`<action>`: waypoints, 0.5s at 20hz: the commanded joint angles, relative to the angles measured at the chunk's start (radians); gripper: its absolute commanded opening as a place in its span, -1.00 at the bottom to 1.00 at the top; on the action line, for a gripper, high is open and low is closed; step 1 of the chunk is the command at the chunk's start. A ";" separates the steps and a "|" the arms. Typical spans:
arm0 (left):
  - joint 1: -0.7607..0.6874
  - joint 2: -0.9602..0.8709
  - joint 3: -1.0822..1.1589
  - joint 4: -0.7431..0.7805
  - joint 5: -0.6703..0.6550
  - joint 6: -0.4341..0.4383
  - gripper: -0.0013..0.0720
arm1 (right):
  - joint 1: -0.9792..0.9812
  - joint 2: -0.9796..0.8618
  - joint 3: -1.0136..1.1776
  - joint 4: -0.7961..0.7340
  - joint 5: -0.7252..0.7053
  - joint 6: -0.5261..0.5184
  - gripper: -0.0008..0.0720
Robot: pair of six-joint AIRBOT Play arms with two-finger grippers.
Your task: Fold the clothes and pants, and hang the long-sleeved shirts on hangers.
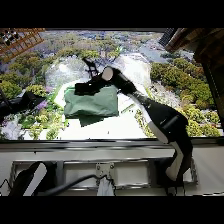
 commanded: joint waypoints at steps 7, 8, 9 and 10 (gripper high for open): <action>0.001 0.001 -0.001 -0.027 -0.008 0.006 -0.42 | -0.361 0.280 -0.323 -0.418 0.038 0.201 -0.29; 0.001 0.001 -0.001 -0.027 -0.008 0.007 -0.42 | -0.394 0.281 -0.388 -0.321 0.042 0.143 0.07; 0.001 0.001 -0.001 -0.028 -0.008 0.014 -0.42 | -0.414 0.280 -0.447 -0.223 0.041 0.072 0.30; 0.001 0.001 -0.001 -0.028 -0.008 0.017 -0.42 | -0.426 0.280 -0.505 -0.137 0.029 0.015 0.32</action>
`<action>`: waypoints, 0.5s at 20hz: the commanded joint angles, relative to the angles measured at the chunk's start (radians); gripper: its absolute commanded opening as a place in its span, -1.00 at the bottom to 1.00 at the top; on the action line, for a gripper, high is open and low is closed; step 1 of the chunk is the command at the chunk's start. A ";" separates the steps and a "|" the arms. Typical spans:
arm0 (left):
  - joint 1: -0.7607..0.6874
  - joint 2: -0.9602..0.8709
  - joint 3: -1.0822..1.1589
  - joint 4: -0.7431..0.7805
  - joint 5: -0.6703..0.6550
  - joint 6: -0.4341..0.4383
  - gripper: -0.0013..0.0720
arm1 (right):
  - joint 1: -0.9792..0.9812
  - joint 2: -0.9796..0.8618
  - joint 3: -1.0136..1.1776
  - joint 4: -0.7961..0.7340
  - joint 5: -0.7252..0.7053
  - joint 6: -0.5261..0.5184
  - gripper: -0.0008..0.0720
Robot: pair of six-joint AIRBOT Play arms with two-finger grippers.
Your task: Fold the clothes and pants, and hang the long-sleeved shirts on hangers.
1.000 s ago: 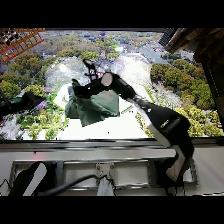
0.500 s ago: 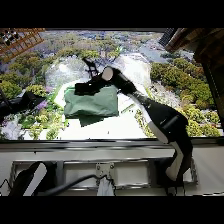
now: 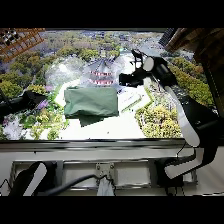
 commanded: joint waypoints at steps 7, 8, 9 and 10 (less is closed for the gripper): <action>0.000 0.000 0.000 -0.001 0.000 0.009 -0.42 | -0.060 -0.031 -0.326 0.509 -0.178 -0.278 0.33; 0.000 0.000 0.000 -0.001 0.000 0.009 -0.42 | -0.051 -0.045 -0.326 0.555 -0.192 -0.299 0.34; 0.000 0.000 0.000 -0.002 0.000 0.009 -0.42 | -0.041 -0.056 -0.326 0.591 -0.207 -0.316 0.35; 0.000 0.000 0.000 -0.001 0.000 0.009 -0.42 | -0.029 -0.066 -0.325 0.619 -0.220 -0.324 0.35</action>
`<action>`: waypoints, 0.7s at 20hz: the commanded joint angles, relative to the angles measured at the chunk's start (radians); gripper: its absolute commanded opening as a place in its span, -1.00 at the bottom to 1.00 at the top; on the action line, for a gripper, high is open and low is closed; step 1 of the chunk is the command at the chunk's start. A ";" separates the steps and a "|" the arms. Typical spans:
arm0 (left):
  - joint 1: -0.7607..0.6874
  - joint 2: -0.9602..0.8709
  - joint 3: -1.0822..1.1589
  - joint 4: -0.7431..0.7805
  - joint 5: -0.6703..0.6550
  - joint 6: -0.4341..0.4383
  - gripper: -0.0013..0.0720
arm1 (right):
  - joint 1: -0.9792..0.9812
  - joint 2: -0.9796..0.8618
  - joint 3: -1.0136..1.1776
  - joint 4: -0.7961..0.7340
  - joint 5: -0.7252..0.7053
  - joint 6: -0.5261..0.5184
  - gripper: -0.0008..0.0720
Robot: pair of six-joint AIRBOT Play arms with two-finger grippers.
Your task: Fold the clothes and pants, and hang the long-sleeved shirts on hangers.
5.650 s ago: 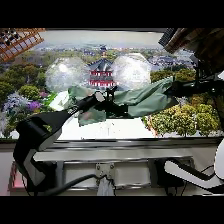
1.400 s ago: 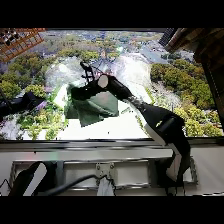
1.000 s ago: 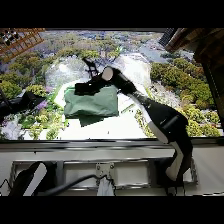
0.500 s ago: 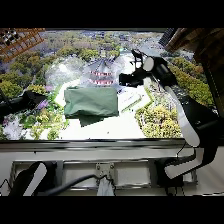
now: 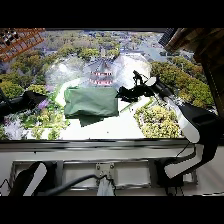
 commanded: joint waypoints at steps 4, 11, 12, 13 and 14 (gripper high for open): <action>0.000 0.000 0.000 0.000 0.000 0.000 -0.42 | 0.087 -0.075 -0.011 0.165 -0.071 -0.075 0.34; 0.000 0.000 0.000 0.000 -0.001 0.000 -0.42 | 0.034 -0.024 0.023 0.163 -0.037 -0.085 -0.91; 0.000 0.000 0.000 0.000 0.000 0.000 -0.42 | -0.003 -0.002 0.033 0.163 -0.024 -0.080 -0.91; 0.000 0.000 0.000 0.000 0.000 0.000 -0.42 | -0.042 0.018 0.045 0.163 -0.008 -0.074 -0.91; 0.000 0.000 0.000 0.000 0.000 0.000 -0.42 | -0.087 0.039 0.059 0.162 0.011 -0.061 -0.91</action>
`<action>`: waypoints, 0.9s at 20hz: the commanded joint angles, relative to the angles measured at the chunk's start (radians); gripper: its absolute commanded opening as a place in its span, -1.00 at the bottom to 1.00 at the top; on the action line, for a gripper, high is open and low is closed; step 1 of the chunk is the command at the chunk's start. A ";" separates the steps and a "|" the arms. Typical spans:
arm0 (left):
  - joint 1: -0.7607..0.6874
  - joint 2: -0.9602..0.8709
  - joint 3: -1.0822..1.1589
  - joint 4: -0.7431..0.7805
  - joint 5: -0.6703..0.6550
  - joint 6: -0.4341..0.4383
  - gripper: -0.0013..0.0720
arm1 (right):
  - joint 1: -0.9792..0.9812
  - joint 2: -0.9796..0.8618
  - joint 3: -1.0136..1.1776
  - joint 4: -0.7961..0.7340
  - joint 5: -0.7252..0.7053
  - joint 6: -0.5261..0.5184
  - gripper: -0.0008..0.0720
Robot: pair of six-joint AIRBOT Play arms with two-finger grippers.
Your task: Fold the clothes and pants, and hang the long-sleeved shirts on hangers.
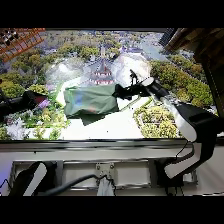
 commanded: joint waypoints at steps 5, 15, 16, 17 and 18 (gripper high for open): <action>0.000 0.000 -0.001 0.000 0.000 0.000 -0.42 | -0.312 0.171 0.088 0.003 0.067 0.084 -0.92; 0.000 0.000 0.000 0.000 0.018 0.000 -0.42 | -0.751 0.326 0.191 -0.148 -0.047 0.328 -0.92; 0.000 0.000 0.000 0.000 0.025 0.000 -0.42 | -0.779 0.336 0.191 -0.201 -0.052 0.362 -0.92; 0.000 0.000 -0.001 -0.002 0.032 0.000 -0.42 | -0.807 0.347 0.190 -0.265 -0.049 0.399 -0.92; 0.000 0.000 0.000 -0.010 0.036 0.000 -0.42 | -0.826 0.359 0.186 -0.327 -0.042 0.432 -0.92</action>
